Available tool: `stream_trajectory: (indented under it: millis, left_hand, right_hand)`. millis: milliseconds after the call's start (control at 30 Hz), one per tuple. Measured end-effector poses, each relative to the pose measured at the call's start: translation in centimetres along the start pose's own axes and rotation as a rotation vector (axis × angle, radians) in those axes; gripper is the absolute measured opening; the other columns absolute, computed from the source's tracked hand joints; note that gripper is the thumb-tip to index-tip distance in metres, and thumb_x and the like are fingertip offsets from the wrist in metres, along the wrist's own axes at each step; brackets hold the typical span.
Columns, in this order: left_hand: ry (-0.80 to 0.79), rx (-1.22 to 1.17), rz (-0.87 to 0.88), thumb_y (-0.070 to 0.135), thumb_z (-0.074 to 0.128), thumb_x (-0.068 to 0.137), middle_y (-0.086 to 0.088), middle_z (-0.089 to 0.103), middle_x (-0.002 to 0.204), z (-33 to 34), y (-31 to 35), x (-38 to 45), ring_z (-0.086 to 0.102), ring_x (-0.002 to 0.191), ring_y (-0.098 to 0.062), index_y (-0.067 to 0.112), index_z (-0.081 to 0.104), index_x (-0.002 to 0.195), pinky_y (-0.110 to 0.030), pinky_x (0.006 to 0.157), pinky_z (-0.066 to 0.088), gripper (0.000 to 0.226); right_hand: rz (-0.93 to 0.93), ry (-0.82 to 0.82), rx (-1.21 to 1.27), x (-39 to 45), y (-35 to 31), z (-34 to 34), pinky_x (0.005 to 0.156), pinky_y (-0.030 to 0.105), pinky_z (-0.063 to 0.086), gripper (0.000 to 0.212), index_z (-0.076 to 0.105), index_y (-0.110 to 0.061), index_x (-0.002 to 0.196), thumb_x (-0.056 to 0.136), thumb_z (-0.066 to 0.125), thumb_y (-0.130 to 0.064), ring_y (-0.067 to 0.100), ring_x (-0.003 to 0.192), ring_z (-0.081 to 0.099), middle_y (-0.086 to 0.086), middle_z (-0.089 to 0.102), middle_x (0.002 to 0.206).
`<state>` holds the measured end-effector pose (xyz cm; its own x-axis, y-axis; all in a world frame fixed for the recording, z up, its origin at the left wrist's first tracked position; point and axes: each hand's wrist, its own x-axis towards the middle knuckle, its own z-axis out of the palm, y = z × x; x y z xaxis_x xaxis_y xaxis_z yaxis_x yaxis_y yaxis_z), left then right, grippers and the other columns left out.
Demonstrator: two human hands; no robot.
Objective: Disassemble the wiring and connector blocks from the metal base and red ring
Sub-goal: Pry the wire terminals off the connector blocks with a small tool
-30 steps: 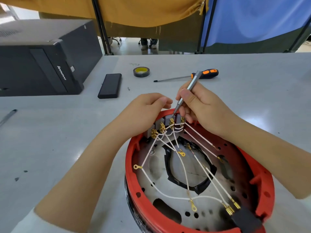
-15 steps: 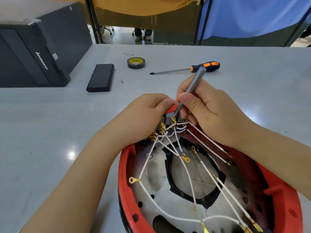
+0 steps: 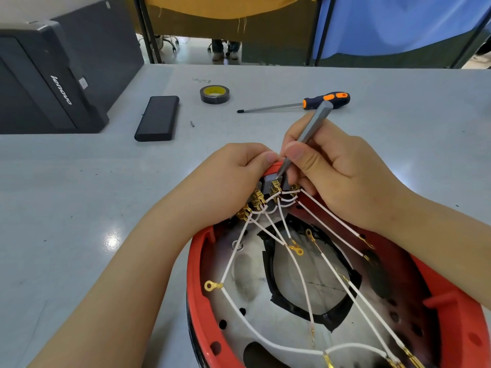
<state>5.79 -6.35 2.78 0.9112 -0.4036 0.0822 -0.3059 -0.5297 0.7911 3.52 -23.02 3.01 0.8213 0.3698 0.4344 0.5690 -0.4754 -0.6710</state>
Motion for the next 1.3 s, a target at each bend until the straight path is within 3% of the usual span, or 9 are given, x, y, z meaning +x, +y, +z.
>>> stream_trajectory:
  millis: [133, 200, 300, 400, 500, 600, 733, 1000, 1300]
  left_hand:
    - [0.000, -0.006, -0.017, 0.036, 0.039, 0.100, 0.016, 0.047, 0.043, 0.0, 0.0, 0.0, 0.043, 0.042, 0.001, 0.025, 0.062, 0.076, -0.008, 0.044, 0.033, 0.035]
    - [0.002, -0.003, -0.019, 0.036, 0.039, 0.100, 0.011, 0.056, 0.052, 0.0, 0.1, 0.0, 0.048, 0.046, -0.002, 0.025, 0.064, 0.080, -0.014, 0.044, 0.036, 0.034]
    - [-0.011, -0.019, -0.028, 0.034, 0.039, 0.100, -0.008, 0.069, 0.084, 0.0, 0.2, -0.1, 0.061, 0.072, -0.017, 0.024, 0.068, 0.095, -0.024, 0.062, 0.044, 0.031]
    - [-0.018, -0.019, -0.040, 0.035, 0.038, 0.100, -0.010, 0.070, 0.095, 0.1, 0.3, -0.1, 0.063, 0.086, -0.023, 0.026, 0.068, 0.099, -0.029, 0.071, 0.044, 0.032]
    - [-0.014, -0.013, -0.047, 0.035, 0.038, 0.100, -0.011, 0.070, 0.097, 0.1, 0.3, -0.2, 0.062, 0.089, -0.025, 0.028, 0.068, 0.100, -0.031, 0.073, 0.044, 0.031]
    - [-0.017, -0.027, -0.054, 0.033, 0.037, 0.100, -0.015, 0.069, 0.097, 0.1, 0.3, -0.2, 0.062, 0.090, -0.029, 0.025, 0.068, 0.099, -0.033, 0.072, 0.043, 0.032]
    - [-0.017, -0.032, -0.045, 0.034, 0.039, 0.100, -0.011, 0.070, 0.091, 0.1, 0.3, -0.2, 0.061, 0.075, -0.019, 0.027, 0.068, 0.096, -0.027, 0.066, 0.044, 0.031]
    - [-0.011, -0.022, -0.057, 0.035, 0.040, 0.099, -0.002, 0.070, 0.088, 0.1, 0.2, -0.1, 0.062, 0.081, -0.015, 0.026, 0.068, 0.094, -0.028, 0.072, 0.043, 0.030]
    - [-0.019, -0.019, -0.046, 0.034, 0.040, 0.099, -0.002, 0.071, 0.089, 0.1, 0.0, 0.0, 0.062, 0.080, -0.013, 0.026, 0.069, 0.095, -0.026, 0.072, 0.044, 0.030]
  right_hand:
    - [0.014, -0.003, -0.009, 0.1, -0.1, 0.1, 0.055, 0.010, 0.039, 0.011, 0.048, -0.032, 0.089, 0.098, 0.042, -0.029, 0.003, 0.053, 0.054, -0.007, 0.058, 0.064]
    - [0.060, 0.007, 0.032, 0.5, -0.1, 0.2, 0.054, 0.013, 0.039, 0.016, 0.048, -0.033, 0.086, 0.100, 0.042, -0.027, 0.005, 0.051, 0.051, -0.007, 0.056, 0.061]
    - [0.154, -0.025, 0.069, 1.7, 0.1, 0.1, 0.049, 0.012, 0.038, 0.020, 0.047, -0.031, 0.083, 0.101, 0.042, -0.024, 0.003, 0.046, 0.048, -0.010, 0.053, 0.055]
    - [0.255, -0.101, 0.106, 3.0, 0.0, -0.1, 0.044, 0.009, 0.036, 0.020, 0.050, -0.023, 0.084, 0.101, 0.041, -0.023, -0.001, 0.042, 0.049, -0.010, 0.052, 0.048]
    - [0.320, -0.146, 0.129, 3.9, 0.0, -0.2, 0.040, 0.006, 0.033, 0.021, 0.051, -0.014, 0.086, 0.102, 0.040, -0.023, -0.003, 0.037, 0.050, -0.005, 0.047, 0.048]
    - [0.328, -0.152, 0.096, 4.1, 0.1, 0.0, 0.038, 0.008, 0.033, 0.024, 0.052, -0.017, 0.083, 0.102, 0.041, -0.027, 0.001, 0.033, 0.044, -0.007, 0.047, 0.042]
    - [0.300, -0.103, 0.136, 3.3, 0.3, -0.3, 0.040, 0.011, 0.035, 0.023, 0.051, -0.020, 0.083, 0.102, 0.039, -0.026, 0.004, 0.035, 0.043, -0.006, 0.050, 0.048]
    - [0.225, -0.035, 0.244, 1.2, 0.6, -0.4, 0.043, 0.014, 0.036, 0.018, 0.050, -0.023, 0.086, 0.101, 0.040, -0.025, 0.008, 0.042, 0.043, -0.001, 0.055, 0.059]
    - [0.299, -0.073, 0.105, 2.8, 0.1, -0.2, 0.044, 0.013, 0.035, 0.024, 0.050, -0.022, 0.082, 0.102, 0.038, -0.026, 0.003, 0.037, 0.044, -0.004, 0.050, 0.053]
